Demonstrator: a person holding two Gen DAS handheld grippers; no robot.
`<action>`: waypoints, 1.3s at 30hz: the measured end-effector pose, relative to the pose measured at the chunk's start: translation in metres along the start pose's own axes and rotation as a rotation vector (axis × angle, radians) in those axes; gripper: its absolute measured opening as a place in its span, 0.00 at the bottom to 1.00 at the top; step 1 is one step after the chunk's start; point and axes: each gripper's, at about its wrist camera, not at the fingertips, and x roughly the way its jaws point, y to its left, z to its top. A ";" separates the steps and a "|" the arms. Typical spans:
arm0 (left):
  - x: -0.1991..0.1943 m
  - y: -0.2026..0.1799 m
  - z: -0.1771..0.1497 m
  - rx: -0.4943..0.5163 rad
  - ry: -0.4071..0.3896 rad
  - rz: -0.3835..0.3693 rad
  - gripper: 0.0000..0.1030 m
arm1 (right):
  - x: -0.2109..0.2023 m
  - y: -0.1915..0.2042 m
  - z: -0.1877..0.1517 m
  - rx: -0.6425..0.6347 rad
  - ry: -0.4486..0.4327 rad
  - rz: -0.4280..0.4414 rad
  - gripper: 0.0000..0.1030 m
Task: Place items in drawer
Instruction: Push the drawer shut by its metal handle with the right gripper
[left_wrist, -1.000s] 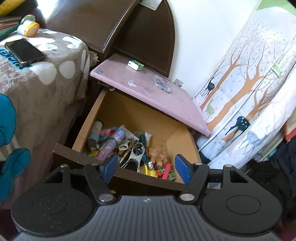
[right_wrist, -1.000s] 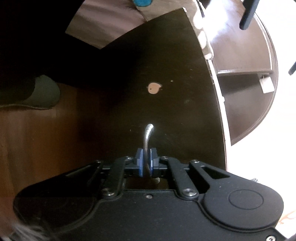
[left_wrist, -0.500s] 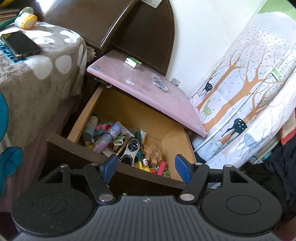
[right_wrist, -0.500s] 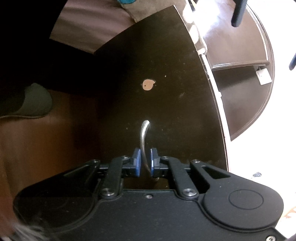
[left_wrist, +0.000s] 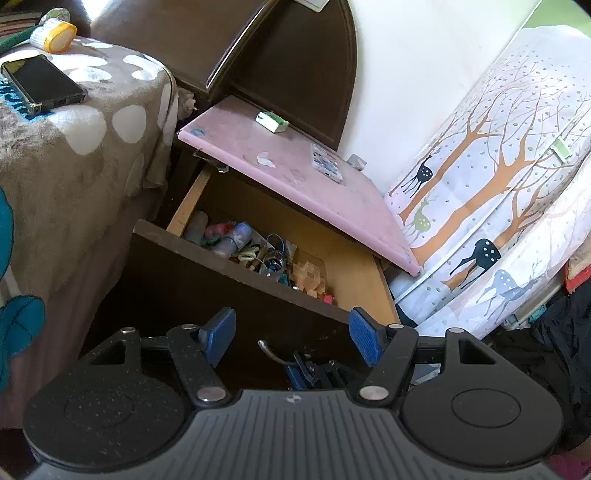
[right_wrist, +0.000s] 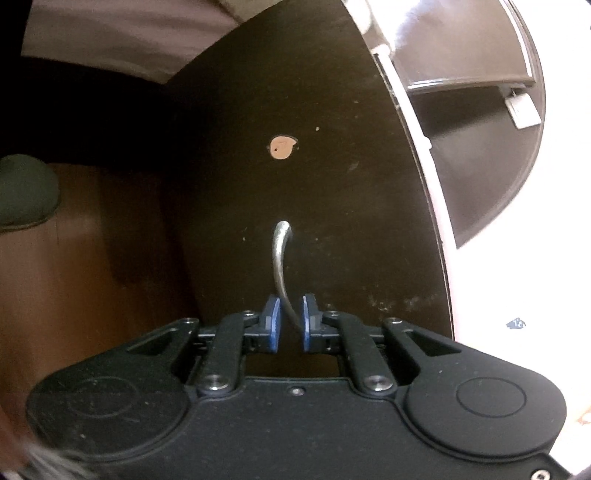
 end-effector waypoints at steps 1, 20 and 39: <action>0.000 0.001 0.000 -0.001 0.000 0.003 0.65 | 0.000 0.002 -0.001 -0.004 -0.005 -0.007 0.04; 0.010 0.008 0.006 -0.010 0.009 0.038 0.65 | 0.066 -0.028 0.006 0.032 0.053 -0.038 0.04; 0.012 0.021 0.017 -0.051 -0.007 0.022 0.65 | 0.104 -0.039 0.001 0.030 0.069 -0.074 0.05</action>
